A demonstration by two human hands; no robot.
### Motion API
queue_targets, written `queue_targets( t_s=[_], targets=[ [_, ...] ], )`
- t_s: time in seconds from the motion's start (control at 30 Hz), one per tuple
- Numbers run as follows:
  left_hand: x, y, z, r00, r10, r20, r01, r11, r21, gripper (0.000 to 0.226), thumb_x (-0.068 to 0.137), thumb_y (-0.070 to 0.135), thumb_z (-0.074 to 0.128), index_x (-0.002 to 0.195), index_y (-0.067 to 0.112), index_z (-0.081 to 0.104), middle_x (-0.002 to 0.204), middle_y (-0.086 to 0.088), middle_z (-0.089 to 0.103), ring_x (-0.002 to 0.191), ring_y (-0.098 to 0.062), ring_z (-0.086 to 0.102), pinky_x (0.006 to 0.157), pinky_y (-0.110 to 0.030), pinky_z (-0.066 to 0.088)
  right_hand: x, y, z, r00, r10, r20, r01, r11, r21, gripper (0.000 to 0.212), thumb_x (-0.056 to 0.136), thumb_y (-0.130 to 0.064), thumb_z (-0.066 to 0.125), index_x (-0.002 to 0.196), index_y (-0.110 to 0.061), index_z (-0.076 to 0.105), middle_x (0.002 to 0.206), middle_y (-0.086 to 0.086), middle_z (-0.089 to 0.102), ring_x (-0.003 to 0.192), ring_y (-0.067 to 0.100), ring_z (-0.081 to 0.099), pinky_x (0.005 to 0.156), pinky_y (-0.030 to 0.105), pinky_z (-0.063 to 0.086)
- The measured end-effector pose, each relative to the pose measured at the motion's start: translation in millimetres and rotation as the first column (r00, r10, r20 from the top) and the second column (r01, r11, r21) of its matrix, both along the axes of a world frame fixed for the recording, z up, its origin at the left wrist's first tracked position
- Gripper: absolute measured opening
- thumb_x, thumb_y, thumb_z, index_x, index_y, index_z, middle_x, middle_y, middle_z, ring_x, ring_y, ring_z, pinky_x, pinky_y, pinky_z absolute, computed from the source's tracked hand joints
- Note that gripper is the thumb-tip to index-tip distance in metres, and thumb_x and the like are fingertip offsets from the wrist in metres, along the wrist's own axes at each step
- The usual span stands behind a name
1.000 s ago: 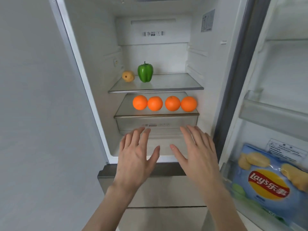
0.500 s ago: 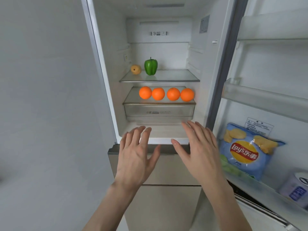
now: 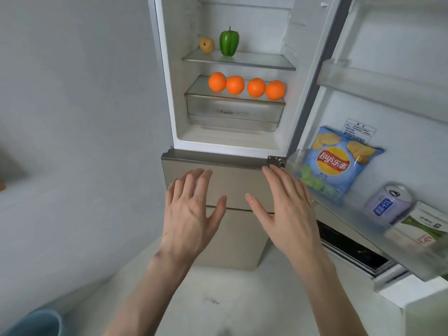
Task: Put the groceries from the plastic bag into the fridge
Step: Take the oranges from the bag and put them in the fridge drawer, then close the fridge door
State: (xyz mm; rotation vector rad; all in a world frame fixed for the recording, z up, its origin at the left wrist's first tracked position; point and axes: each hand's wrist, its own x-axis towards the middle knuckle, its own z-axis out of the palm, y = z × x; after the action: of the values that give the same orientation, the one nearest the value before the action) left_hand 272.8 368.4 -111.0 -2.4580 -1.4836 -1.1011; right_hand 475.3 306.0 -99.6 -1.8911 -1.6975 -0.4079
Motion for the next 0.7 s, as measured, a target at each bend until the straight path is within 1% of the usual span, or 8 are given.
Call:
queue_targets(
  t_s=[0.17, 0.3, 0.5, 0.7],
  targets=[
    [10, -62, -24, 0.999, -0.004, 0.042, 0.007, 0.998, -0.067, 0.055, 0.097, 0.047, 0.055, 0.141, 0.014, 0.054, 0.139, -0.003, 0.056, 0.131, -0.028, 0.051, 0.107, -0.047, 0.043, 2, -55, -13, 1.0, -0.011, 0.024, 0.012, 0.998, -0.056, 0.066, 0.1, -0.059, 0.051, 0.149, -0.016, 0.047, 0.149, 0.004, 0.053, 0.137, 0.025, 0.049, 0.114, 0.045, 0.039],
    [27, -101, -27, 0.999, -0.006, 0.051, 0.012, 0.993, -0.121, 0.056, 0.098, 0.048, 0.054, 0.142, 0.015, 0.053, 0.141, -0.003, 0.055, 0.135, -0.027, 0.049, 0.11, -0.046, 0.041, 13, -92, -14, 0.999, -0.015, 0.035, 0.017, 0.997, -0.074, 0.062, 0.099, -0.059, 0.05, 0.147, -0.019, 0.052, 0.148, 0.002, 0.054, 0.139, 0.024, 0.048, 0.115, 0.045, 0.038],
    [63, -136, -16, 1.0, -0.004, -0.002, 0.004, 0.993, -0.115, 0.057, 0.098, 0.05, 0.053, 0.144, 0.017, 0.05, 0.143, -0.001, 0.054, 0.139, -0.026, 0.046, 0.113, -0.045, 0.038, 46, -121, -12, 1.0, -0.008, 0.01, 0.008, 1.0, 0.001, 0.057, 0.099, -0.058, 0.054, 0.142, -0.02, 0.057, 0.143, 0.002, 0.059, 0.135, 0.025, 0.052, 0.112, 0.047, 0.042],
    [120, -156, -7, 0.999, 0.034, -0.029, -0.036, 0.995, -0.097, 0.055, 0.098, 0.05, 0.053, 0.143, 0.018, 0.052, 0.142, 0.0, 0.055, 0.138, -0.026, 0.047, 0.112, -0.045, 0.038, 100, -133, -4, 0.999, 0.036, 0.028, -0.037, 0.999, 0.019, 0.058, 0.099, -0.059, 0.051, 0.14, -0.018, 0.059, 0.139, 0.003, 0.062, 0.133, 0.027, 0.055, 0.11, 0.044, 0.044]
  ],
)
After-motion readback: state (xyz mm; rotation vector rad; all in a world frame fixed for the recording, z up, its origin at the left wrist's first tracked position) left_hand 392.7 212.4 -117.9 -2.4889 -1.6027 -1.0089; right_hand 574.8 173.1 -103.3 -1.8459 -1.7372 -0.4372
